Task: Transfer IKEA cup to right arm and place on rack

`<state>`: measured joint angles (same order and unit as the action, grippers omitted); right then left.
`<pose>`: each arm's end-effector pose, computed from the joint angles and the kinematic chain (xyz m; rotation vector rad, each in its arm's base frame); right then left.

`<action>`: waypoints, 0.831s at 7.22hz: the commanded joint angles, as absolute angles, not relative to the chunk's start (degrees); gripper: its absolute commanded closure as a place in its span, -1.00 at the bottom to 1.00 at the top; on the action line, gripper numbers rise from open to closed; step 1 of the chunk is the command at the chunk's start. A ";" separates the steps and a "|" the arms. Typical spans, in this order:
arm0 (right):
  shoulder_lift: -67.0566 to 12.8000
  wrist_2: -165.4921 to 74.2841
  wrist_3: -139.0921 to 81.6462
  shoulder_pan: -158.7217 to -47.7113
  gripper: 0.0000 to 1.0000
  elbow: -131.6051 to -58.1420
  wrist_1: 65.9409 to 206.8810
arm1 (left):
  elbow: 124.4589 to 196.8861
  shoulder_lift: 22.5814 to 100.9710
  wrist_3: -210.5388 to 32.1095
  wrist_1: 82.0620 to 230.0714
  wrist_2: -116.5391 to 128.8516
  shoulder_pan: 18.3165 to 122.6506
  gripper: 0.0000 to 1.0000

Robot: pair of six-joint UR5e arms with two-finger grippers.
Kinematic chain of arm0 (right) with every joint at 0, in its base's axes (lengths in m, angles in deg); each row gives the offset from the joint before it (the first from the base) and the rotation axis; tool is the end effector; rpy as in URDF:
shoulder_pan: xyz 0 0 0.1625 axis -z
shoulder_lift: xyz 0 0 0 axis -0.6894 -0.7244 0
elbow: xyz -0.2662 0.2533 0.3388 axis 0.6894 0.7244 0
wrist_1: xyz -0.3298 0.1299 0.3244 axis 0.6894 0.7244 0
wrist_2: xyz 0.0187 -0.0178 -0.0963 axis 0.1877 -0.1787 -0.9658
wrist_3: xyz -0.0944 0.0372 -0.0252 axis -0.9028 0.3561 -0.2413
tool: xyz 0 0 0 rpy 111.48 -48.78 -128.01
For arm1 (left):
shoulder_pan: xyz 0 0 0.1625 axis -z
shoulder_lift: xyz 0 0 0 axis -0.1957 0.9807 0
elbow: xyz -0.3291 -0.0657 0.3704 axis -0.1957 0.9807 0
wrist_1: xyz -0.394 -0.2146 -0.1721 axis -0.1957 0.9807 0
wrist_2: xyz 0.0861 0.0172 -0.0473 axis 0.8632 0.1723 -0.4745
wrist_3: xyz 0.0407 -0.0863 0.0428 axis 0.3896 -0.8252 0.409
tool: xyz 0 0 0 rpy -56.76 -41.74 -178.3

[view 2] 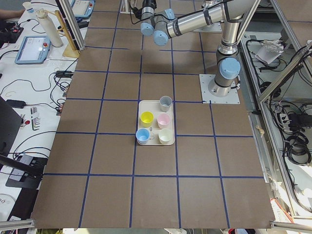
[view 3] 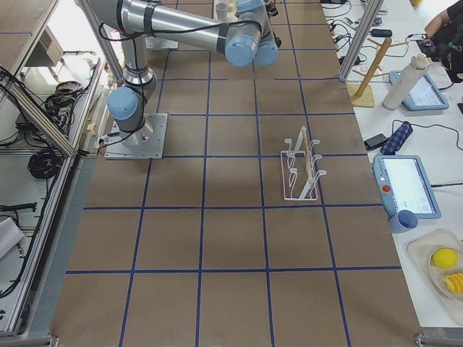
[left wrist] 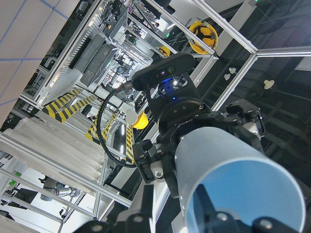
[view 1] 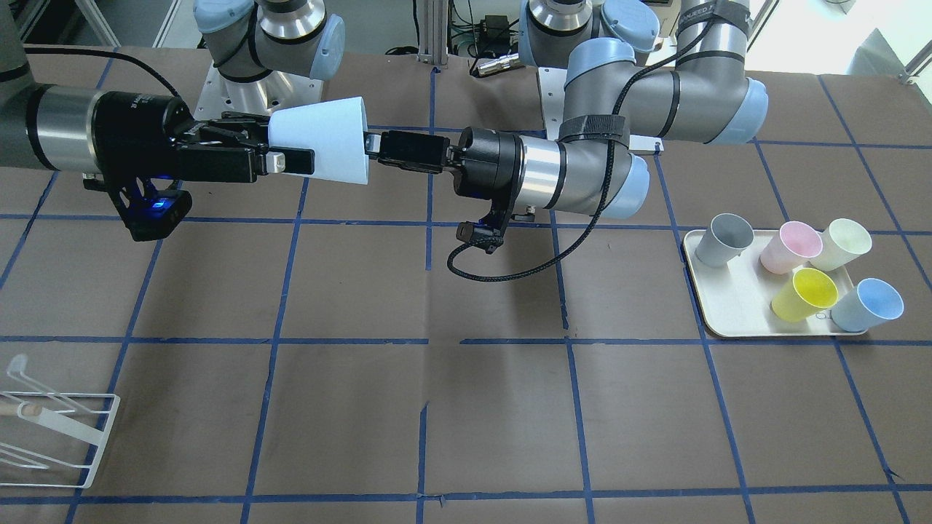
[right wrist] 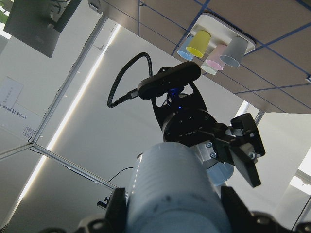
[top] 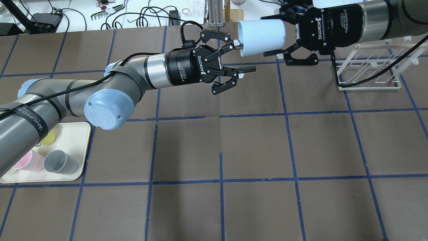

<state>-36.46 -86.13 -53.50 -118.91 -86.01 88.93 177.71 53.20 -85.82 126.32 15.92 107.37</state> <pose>0.0819 -0.6071 0.5101 0.8384 1.5438 0.7722 -0.2978 -0.5700 0.4054 0.4402 -1.3377 -0.5567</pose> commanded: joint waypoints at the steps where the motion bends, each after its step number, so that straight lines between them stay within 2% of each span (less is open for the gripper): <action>1: -36.34 -86.47 -53.49 -118.47 0.03 -85.47 89.02 | 177.46 52.73 -87.58 125.92 16.26 106.92 -0.38; 4: -36.33 -92.41 -52.61 -116.19 0.18 -83.18 95.57 | 176.50 52.55 -89.68 123.92 27.01 101.84 -0.35; 6: -37.04 -105.03 -49.20 -116.18 0.21 -83.18 108.71 | 174.57 52.64 -102.09 111.41 43.24 100.50 -0.35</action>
<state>-36.77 -97.47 -51.35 -116.32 -83.27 100.58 175.73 52.57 -94.83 118.88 33.30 101.48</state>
